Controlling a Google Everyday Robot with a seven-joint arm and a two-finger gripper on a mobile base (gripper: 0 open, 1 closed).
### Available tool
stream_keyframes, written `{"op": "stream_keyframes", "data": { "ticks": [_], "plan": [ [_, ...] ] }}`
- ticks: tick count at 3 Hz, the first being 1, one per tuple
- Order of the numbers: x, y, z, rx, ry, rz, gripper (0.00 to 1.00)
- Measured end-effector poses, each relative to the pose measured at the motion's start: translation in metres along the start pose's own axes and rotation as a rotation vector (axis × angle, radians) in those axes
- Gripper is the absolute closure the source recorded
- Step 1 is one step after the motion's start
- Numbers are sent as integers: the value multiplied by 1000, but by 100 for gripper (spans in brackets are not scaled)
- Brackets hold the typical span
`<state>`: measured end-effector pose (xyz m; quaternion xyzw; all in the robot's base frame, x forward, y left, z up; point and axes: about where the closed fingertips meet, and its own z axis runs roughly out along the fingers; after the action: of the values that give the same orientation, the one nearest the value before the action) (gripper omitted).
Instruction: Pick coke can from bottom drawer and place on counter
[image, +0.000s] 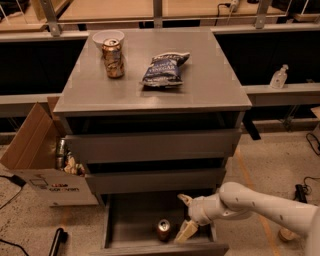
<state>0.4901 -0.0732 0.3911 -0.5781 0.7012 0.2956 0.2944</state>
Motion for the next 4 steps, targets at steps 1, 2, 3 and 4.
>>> {"op": "stream_keyframes", "data": {
  "ticks": [1,2,3,4],
  "plan": [
    [29,-9,44,-69,21,31,0],
    [60,-11,70,-71,-7,29,0],
    [88,-15,93,-7,-20,6,0],
    [88,-15,94,-4,-19,6,0]
  ]
}}
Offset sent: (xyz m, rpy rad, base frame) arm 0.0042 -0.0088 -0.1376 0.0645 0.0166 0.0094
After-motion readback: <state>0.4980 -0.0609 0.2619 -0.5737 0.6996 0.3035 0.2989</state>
